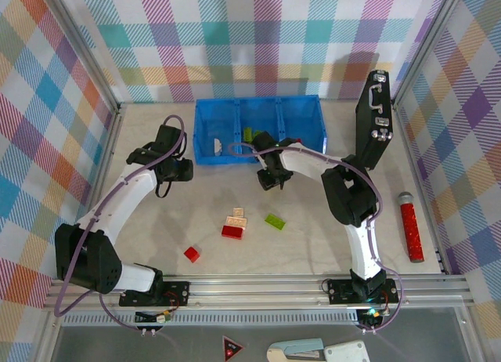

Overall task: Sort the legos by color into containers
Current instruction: Pick up the lego from the center of the table, then place the lego in the container.

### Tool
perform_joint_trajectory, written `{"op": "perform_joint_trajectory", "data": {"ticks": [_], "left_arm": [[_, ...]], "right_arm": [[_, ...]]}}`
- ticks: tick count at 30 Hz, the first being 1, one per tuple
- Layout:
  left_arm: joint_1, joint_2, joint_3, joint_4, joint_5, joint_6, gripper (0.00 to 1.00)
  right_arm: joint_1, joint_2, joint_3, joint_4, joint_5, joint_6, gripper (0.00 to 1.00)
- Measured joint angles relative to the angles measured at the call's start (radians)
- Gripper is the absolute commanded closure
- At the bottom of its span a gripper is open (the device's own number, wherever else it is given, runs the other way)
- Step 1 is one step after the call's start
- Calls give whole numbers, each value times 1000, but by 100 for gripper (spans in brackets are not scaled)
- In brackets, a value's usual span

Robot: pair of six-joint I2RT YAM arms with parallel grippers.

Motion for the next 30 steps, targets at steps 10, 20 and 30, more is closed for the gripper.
{"op": "perform_joint_trajectory", "data": {"ticks": [10, 20, 30], "left_arm": [[0, -27, 0, 0, 3, 0, 57], [0, -46, 0, 3, 11, 0, 57], [0, -62, -5, 22, 19, 0, 57]], "right_arm": [[44, 0, 213, -66, -40, 23, 54], [70, 69, 510, -124, -113, 72, 55], [72, 225, 730, -114, -240, 203, 56]]}}
